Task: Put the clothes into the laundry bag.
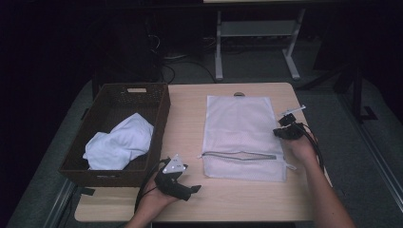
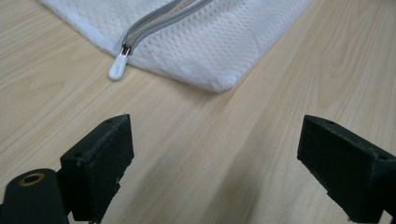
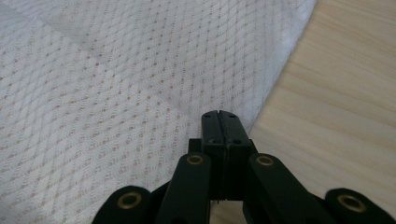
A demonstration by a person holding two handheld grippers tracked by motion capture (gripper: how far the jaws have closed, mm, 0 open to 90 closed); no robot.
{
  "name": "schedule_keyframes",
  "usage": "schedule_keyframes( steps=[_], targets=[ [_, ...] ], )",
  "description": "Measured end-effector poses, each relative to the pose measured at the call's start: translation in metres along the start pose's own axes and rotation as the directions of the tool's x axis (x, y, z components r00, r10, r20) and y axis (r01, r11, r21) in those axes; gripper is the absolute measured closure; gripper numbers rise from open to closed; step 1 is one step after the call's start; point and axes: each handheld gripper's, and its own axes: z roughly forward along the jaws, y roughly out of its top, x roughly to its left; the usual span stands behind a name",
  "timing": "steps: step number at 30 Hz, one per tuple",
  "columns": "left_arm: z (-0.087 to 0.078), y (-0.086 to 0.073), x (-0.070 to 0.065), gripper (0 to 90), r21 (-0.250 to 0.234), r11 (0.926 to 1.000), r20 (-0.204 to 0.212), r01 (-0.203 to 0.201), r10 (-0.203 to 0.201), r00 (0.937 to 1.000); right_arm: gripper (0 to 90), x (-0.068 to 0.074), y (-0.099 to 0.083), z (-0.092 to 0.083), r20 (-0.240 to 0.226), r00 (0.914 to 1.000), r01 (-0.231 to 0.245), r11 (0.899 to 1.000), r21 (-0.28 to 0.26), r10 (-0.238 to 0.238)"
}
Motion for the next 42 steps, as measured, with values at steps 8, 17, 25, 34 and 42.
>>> schedule_keyframes(
  steps=[8, 17, 25, 34, 42],
  targets=[
    [0.0, 0.0, 0.0, 10.1, 0.001, 1.0, -0.001, -0.002, 0.002, 1.0, 89.4, -0.012, -0.007, -0.006, 0.023, 0.9995, -0.02, 1.0, 0.013, 0.02],
    [0.0, 0.0, 0.0, 10.1, 0.001, 1.0, -0.001, -0.002, 0.002, 1.0, 89.4, -0.023, -0.016, -0.014, 0.046, 0.9981, -0.043, 0.999, 0.031, 0.042],
    [0.001, 0.001, -0.001, 10.1, 0.002, 1.0, -0.001, -0.002, 0.002, 1.0, 89.4, -0.03, -0.024, -0.021, 0.07, 0.9966, -0.047, 0.998, 0.05, 0.043],
    [0.001, 0.001, -0.001, 10.1, 0.001, 1.0, -0.001, -0.001, 0.001, 1.0, 89.4, -0.044, -0.042, -0.035, 0.099, 0.9936, -0.061, 0.996, 0.062, 0.055],
    [0.001, 0.001, -0.001, 10.1, 0.003, 1.0, 0.0, -0.003, 0.003, 1.0, 89.4, -0.054, -0.055, -0.045, 0.121, 0.9901, -0.079, 0.994, 0.071, 0.07]
  ],
)
